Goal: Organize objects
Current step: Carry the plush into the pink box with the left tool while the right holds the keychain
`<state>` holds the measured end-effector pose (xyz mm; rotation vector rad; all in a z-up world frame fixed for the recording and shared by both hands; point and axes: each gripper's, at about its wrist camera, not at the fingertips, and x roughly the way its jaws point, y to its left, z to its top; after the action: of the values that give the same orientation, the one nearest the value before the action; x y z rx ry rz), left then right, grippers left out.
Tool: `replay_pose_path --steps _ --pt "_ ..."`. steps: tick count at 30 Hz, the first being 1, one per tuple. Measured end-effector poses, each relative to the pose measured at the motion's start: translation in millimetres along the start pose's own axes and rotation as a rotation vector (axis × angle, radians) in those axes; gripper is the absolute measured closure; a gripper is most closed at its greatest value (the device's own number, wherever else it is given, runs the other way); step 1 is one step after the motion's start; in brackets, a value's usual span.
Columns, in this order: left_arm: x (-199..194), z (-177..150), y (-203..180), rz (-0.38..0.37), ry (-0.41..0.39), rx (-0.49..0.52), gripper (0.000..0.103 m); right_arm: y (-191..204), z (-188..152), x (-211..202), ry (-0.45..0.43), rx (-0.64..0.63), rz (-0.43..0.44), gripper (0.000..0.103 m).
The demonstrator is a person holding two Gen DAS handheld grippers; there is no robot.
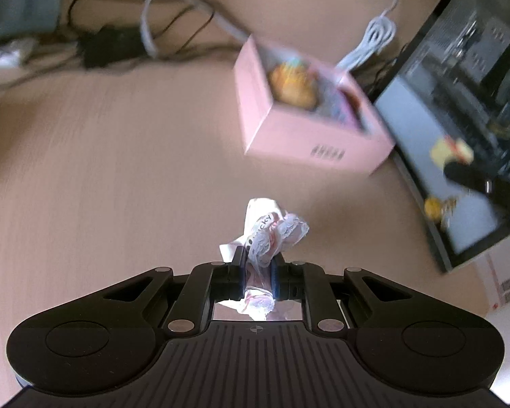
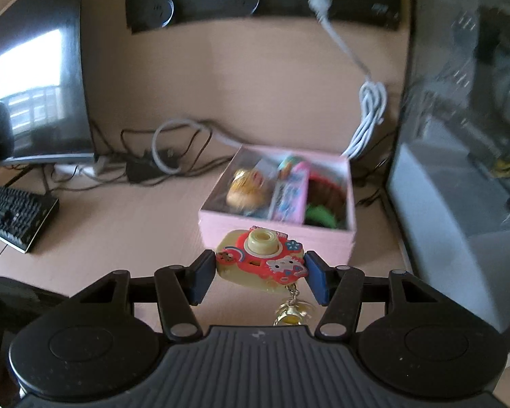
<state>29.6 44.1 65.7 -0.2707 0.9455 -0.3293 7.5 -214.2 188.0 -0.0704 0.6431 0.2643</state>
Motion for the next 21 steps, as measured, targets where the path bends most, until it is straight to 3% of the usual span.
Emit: replay_pose_path --steps 6,12,17,21 --pt "2.1 69.4 -18.6 -0.046 -0.135 0.059 0.086 -12.8 1.3 -16.7 -0.016 0.006 -0.038 0.046" --pt "38.7 137.1 -47.5 -0.082 -0.245 0.132 0.084 -27.8 -11.0 -16.8 -0.004 0.063 -0.031 0.046" --pt "107.5 191.4 -61.5 -0.086 -0.211 0.077 0.08 -35.5 -19.1 -5.2 0.018 0.09 -0.004 0.046" --pt "174.3 208.6 -62.6 0.004 -0.15 0.029 0.079 -43.9 -23.3 4.7 0.03 0.118 0.033 0.046"
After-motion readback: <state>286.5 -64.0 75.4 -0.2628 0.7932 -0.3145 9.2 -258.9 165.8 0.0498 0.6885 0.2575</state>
